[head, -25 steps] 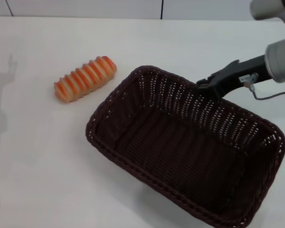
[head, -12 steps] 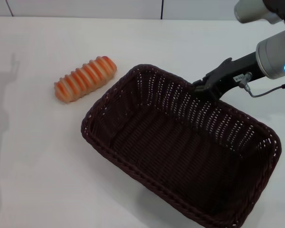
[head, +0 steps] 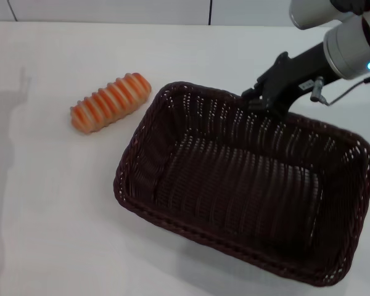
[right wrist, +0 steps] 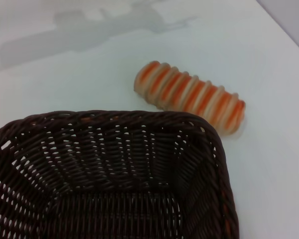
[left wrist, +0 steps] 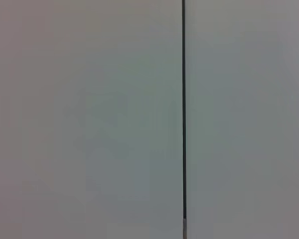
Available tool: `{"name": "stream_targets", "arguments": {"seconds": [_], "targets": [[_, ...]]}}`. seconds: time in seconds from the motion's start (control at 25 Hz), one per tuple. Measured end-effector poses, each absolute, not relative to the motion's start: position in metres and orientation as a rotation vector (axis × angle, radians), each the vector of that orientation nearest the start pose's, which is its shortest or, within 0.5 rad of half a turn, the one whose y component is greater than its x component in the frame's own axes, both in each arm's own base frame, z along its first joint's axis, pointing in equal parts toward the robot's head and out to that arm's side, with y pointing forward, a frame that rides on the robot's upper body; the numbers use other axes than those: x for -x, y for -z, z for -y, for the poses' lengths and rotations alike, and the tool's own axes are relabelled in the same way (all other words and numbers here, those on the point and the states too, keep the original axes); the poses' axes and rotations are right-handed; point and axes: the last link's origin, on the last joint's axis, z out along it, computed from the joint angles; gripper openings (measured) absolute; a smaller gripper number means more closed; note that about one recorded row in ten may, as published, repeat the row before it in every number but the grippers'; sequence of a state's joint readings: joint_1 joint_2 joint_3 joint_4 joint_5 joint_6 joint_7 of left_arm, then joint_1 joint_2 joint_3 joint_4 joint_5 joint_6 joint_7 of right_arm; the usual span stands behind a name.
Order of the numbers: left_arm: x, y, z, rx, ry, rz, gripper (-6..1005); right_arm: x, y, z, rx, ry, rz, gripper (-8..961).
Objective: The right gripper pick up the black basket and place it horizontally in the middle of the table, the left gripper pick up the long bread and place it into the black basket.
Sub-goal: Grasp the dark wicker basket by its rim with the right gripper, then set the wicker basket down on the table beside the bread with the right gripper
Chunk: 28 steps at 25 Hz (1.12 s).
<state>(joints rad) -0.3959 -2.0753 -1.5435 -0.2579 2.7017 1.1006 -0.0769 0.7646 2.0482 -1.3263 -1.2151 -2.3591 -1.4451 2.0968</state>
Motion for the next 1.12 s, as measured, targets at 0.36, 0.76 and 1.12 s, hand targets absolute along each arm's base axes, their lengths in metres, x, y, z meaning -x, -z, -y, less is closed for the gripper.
{"name": "stream_targets", "arguments": {"seconds": [0.36, 0.76, 1.12], "targets": [[0.35, -0.046, -0.345, 1.291, 0.666, 0.546, 783, -0.094, 0.014, -0.398, 2.89, 0.305, 0.028, 156], [0.351, -0.043, -0.342, 1.298, 0.663, 0.553, 782, -0.068, 0.05, -0.389, 2.915, 0.373, 0.281, 155], [0.353, -0.042, -0.341, 1.299, 0.656, 0.559, 782, -0.061, 0.059, -0.389, 2.872, 0.324, 0.297, 154]]}}
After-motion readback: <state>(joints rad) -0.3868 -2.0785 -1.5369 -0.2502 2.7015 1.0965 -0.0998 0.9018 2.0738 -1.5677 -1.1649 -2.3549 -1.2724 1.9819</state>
